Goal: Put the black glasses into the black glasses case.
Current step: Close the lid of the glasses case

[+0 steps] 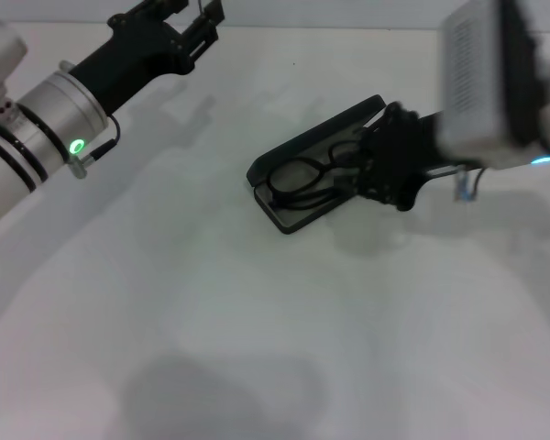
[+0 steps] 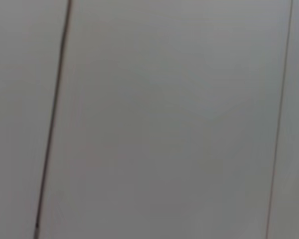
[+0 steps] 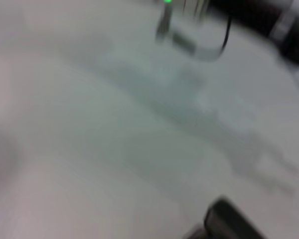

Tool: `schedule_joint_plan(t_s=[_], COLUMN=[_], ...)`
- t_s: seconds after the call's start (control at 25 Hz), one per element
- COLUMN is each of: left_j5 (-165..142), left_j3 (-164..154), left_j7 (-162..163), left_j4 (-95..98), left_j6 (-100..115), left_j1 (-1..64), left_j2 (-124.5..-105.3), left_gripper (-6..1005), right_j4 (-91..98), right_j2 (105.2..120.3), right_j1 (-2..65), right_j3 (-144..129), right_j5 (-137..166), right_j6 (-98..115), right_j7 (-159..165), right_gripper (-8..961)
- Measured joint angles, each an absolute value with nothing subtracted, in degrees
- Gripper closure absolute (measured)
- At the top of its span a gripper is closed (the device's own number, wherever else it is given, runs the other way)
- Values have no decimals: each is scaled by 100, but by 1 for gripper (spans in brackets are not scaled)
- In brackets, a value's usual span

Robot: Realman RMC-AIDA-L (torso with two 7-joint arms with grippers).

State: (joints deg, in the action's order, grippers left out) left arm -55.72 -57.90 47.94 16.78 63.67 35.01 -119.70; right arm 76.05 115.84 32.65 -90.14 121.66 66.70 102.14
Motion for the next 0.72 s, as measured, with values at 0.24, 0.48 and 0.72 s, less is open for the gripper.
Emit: schedule_joint_plan(t_s=[0.24,0.48,0.72], left_j5=[-5901,-5968,-5991], left_j3=[-6040,-6878,-7514], left_j7=[4817,4980,5071], left_j4=[1583,1399,1495], left_j6=[5760,4939,4871], left_j1=[3829,4294,4358], left_j2=[-11986,-11968,-11972], left_gripper=[457,458,458], right_j4=[6923,6128,5684], right_j2=[11561,11529,11532], right_j1=[3029,2878,2604], right_j3=[-7201,-5492,-4070], right_j5=[11490,11398,11010], right_j6=[8040,9222,9169], right_j7=[9340,8740,8736], right_gripper=[734,727,720])
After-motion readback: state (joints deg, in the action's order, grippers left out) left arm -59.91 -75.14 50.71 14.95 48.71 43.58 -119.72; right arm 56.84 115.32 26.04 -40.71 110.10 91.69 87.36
